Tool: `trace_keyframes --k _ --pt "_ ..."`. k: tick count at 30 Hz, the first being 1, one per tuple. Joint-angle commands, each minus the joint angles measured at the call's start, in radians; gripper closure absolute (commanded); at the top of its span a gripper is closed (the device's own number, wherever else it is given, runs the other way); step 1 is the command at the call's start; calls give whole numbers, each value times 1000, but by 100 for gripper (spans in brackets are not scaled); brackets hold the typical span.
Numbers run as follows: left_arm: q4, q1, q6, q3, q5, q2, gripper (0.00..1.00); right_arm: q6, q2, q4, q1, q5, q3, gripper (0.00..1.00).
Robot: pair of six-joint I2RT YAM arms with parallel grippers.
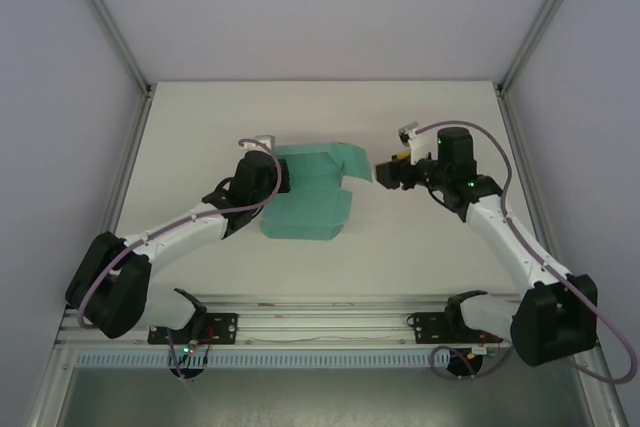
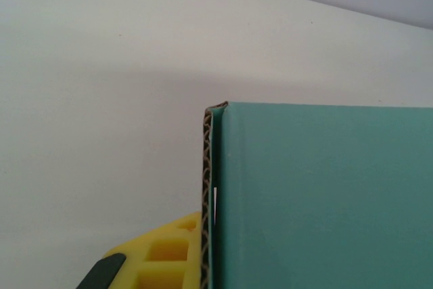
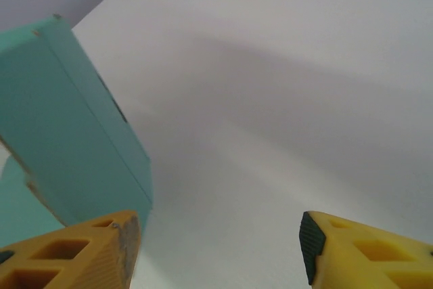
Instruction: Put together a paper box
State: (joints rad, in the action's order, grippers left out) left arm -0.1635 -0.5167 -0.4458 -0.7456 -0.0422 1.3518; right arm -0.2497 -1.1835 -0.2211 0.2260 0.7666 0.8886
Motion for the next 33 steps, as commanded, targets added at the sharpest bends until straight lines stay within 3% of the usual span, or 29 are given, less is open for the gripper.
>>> trace_keyframes --k 1,6,10,15,23,27,33 --pt "7 6 18 -34 29 12 100 -82 -30 -25 -4 109 60 38" --pt "-3 6 17 -39 26 12 100 -186 -97 -87 2 261 87 41" --pt "-1 6 19 -44 17 21 100 -197 -134 -57 27 285 71 50" --pt "0 6 29 -52 16 39 100 -188 -159 -14 63 274 73 49" --pt "4 6 31 -64 12 72 100 -144 -207 16 130 207 115 49" --pt "5 4 34 -66 10 73 100 -134 -234 10 177 102 132 50" --pt "24 6 45 -74 -7 78 100 -57 -239 92 235 -48 138 43"
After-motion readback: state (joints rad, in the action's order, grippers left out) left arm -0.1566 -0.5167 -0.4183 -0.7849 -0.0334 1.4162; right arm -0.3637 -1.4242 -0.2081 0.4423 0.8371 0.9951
